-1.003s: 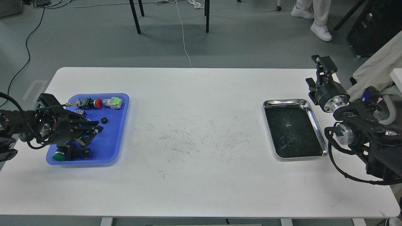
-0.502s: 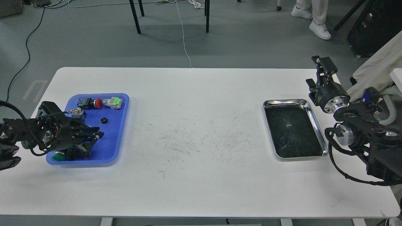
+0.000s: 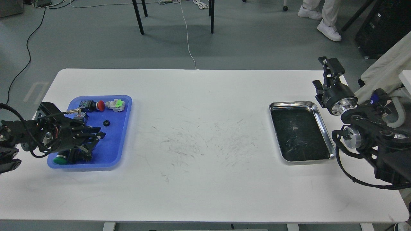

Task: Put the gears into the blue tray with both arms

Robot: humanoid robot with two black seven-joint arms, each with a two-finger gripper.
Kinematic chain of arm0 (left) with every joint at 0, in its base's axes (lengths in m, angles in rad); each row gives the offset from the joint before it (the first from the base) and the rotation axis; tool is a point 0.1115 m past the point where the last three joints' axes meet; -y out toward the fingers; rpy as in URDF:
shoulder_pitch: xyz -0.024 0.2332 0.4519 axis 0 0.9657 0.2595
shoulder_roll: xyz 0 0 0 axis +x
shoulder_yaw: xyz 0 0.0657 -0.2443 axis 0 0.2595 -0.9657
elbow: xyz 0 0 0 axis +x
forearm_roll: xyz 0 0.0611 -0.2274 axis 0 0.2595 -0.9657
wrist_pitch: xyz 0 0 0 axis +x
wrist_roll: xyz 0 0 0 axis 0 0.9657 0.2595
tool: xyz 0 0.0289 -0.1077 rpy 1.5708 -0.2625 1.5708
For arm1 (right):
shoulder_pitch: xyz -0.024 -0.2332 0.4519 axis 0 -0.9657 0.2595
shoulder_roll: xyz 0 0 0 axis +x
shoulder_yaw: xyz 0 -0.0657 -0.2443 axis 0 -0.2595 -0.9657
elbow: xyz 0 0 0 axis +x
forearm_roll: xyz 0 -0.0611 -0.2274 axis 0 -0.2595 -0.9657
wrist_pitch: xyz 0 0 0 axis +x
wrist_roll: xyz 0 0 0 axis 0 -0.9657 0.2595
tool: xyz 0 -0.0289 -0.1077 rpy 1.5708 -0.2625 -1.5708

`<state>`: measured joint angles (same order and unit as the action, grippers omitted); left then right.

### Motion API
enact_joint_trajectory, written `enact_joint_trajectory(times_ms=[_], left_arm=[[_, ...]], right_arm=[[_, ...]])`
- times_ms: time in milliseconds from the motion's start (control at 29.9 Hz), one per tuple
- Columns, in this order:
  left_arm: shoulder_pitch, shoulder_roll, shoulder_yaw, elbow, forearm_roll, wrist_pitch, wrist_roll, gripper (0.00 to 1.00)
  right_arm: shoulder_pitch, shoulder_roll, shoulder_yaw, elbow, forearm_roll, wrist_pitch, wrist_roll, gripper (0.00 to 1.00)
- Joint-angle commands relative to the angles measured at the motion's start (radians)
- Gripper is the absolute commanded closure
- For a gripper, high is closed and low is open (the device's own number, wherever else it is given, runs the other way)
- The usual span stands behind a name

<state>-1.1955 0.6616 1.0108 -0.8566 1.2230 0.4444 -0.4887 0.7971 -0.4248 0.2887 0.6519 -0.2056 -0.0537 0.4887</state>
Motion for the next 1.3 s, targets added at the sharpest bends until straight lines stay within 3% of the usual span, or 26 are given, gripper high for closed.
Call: enact_joint_trajectory(times_ms=[0, 201, 334, 535, 669, 936, 1070, 1271], left_arm=[[-0.001, 0.010, -0.005, -0.001, -0.008, -0.001, 0.000, 0.58], [-0.001, 0.024, -0.021, -0.002, -0.014, -0.003, 0.000, 0.55], [-0.003, 0.085, -0.144, -0.010, -0.016, -0.021, 0.000, 0.49], [-0.001, 0.208, -0.513, -0.021, -0.104, -0.216, 0.000, 0.48], [-0.004, 0.265, -0.681, -0.035, -0.229, -0.302, 0.000, 0.45], [-0.021, 0.257, -0.828, -0.035, -0.529, -0.372, 0.000, 0.38], [-0.007, 0.248, -0.911, -0.029, -0.707, -0.408, 0.000, 0.17], [0.037, 0.193, -1.014, -0.015, -0.951, -0.414, 0.000, 0.16]], right_arm=[[0.001, -0.002, 0.000, -0.001, 0.000, 0.000, 0.000, 0.04], [0.001, -0.002, 0.000, 0.000, 0.000, 0.000, 0.000, 0.04], [0.001, -0.011, 0.000, 0.002, 0.000, 0.000, 0.000, 0.04], [0.007, -0.038, 0.001, 0.028, 0.000, -0.002, 0.000, 0.01], [0.016, -0.071, 0.003, 0.066, 0.000, -0.014, 0.000, 0.01], [0.017, -0.123, 0.007, 0.129, 0.002, -0.018, 0.000, 0.01], [0.014, -0.158, 0.017, 0.166, 0.003, -0.021, 0.000, 0.01], [0.002, -0.193, 0.049, 0.206, 0.018, -0.023, 0.000, 0.01]])
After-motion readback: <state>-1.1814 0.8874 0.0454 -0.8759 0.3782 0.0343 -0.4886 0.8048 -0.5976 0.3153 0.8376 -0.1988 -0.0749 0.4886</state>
